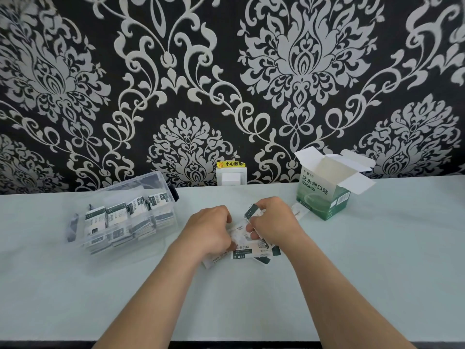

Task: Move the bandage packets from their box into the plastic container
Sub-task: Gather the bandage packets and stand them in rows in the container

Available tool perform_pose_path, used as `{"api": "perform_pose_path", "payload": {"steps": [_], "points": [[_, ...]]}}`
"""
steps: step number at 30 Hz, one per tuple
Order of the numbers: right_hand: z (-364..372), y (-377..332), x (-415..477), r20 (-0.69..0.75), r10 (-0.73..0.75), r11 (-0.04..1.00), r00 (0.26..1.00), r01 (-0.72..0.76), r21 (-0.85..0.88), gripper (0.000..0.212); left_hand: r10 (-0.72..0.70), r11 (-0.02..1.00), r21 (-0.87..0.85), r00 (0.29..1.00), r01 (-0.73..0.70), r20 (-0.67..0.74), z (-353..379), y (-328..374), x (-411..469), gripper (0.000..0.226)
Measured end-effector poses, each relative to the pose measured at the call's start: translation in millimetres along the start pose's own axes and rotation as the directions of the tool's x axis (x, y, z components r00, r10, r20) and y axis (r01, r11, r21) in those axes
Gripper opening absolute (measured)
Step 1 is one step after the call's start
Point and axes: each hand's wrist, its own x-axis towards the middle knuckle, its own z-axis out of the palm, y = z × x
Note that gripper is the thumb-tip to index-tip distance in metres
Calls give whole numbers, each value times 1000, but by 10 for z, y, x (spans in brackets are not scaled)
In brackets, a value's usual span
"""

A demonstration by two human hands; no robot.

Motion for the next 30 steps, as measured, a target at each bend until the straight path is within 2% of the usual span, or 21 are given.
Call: {"api": "perform_pose_path", "payload": {"steps": [4,6,7,9,10,12,16,20,22,25,26,28,30], "points": [[-7,-10,-30,-6,-22,999,1000,23,47,18,-60,998,-21,998,60,33,-11,45,21,39],[-26,-38,-45,-45,-10,984,999,18,180,20,-59,997,-44,996,62,64,-20,62,23,30],[-38,-53,-45,-62,23,950,998,-2,313,22,-46,998,-49,996,50,76,-20,60,30,25],[-68,-87,-38,-47,130,799,990,-76,597,26,-20,997,-72,996,26,84,-32,34,27,16],[-88,-97,-37,-26,177,706,984,-108,700,26,-11,995,-98,996,19,83,-40,14,25,19],[-112,-111,-35,4,237,570,971,-143,809,25,-9,987,-160,997,21,79,-63,-37,12,27],[-126,-134,-73,30,252,505,967,-158,849,23,-17,965,-259,999,28,46,-178,-120,-40,29],[-92,-177,-119,78,250,482,965,-194,855,18,1,940,-337,988,-52,-152,-325,-64,-135,33],[9,-232,-151,155,179,544,972,-229,807,26,4,960,-270,967,-75,-257,-287,88,-198,31],[173,-299,-159,219,74,681,973,-210,701,41,93,993,-36,938,-111,-333,-115,297,-246,11],[177,-317,-171,217,57,688,974,-196,699,39,109,993,-3,930,-118,-350,-79,331,-248,23],[147,-314,-165,208,44,642,977,-187,744,39,117,985,-78,928,-154,-355,-90,316,-235,30],[82,-294,-137,171,86,558,982,-190,808,39,161,931,-269,939,-246,-303,-143,304,-244,22]]}}
